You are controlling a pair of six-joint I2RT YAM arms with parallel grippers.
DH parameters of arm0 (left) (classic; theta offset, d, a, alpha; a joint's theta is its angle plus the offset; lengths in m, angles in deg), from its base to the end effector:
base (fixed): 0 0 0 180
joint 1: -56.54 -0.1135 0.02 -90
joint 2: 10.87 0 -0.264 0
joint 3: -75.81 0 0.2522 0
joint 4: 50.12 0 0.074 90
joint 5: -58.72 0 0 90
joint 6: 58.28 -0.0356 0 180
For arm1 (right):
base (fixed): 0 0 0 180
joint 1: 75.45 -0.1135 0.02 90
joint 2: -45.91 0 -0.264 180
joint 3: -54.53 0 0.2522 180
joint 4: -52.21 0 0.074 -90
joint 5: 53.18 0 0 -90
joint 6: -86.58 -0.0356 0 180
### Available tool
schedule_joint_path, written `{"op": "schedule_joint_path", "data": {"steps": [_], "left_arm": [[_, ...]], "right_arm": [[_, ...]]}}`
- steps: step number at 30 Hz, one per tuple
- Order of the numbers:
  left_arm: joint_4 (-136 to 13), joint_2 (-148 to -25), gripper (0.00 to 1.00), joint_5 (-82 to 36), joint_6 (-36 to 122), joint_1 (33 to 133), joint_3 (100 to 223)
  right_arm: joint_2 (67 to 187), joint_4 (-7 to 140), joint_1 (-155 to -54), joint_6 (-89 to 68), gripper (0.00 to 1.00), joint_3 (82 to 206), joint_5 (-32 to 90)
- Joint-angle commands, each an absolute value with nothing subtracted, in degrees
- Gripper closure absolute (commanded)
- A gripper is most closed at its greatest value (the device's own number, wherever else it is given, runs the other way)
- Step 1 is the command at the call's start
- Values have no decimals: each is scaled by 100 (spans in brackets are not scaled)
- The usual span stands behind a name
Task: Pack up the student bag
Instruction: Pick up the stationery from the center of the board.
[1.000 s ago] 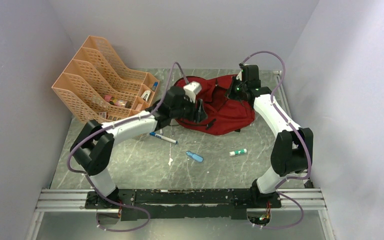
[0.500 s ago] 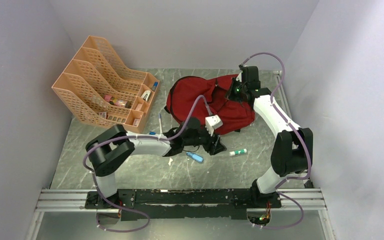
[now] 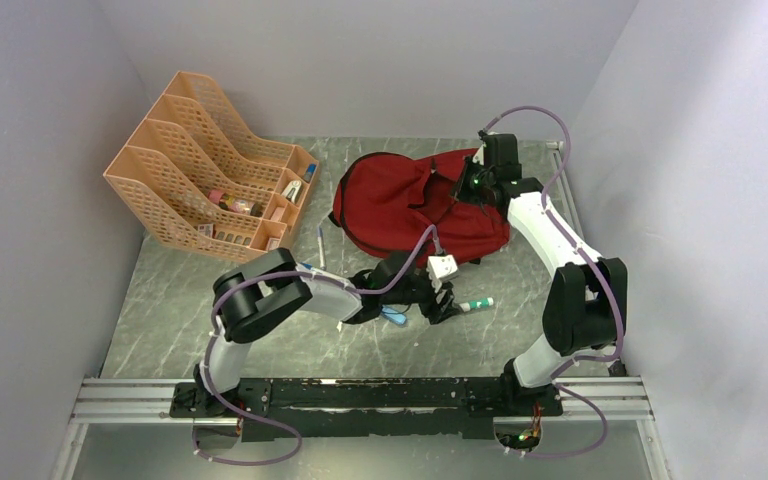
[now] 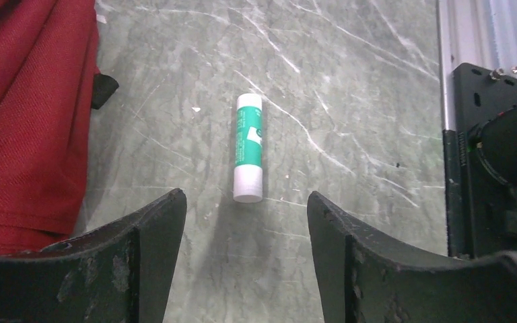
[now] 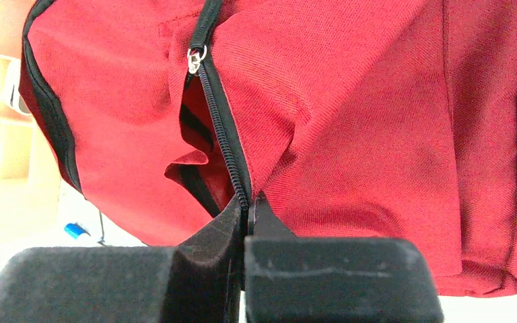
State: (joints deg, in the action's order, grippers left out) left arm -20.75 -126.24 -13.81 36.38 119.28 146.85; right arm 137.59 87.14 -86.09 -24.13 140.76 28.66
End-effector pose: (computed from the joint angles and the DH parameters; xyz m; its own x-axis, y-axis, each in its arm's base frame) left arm 0.1819 -0.3763 0.1479 -0.1975 0.2142 -0.9566 0.9679 0.1971 -0.1557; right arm 0.3549 0.0718 0.2827 -0.6978 0.2251 -0.6800 -0.0452 0.9336 0.3554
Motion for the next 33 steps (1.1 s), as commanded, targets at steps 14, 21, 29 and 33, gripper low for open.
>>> {"op": "schedule_joint_path", "data": {"steps": [14, 21, 29, 33], "left_arm": [[-2517, -13377, 29, -2017, 2376, 12307, 15834], [-2708, -13573, 30, -2648, 2203, 12408, 16046], [-3081, -13783, 38, -2609, 2153, 12426, 16334], [-3159, -13822, 38, -2458, 2123, 12477, 16367]], "right_arm": [[13547, 8642, -8609, -2350, 100, 13946, 2799], [13547, 8654, -8609, -2329, 100, 13948, 2788], [13576, 8662, -8609, -2309, 100, 13957, 2750], [13600, 8662, -8609, -2304, 100, 13966, 2739]]}}
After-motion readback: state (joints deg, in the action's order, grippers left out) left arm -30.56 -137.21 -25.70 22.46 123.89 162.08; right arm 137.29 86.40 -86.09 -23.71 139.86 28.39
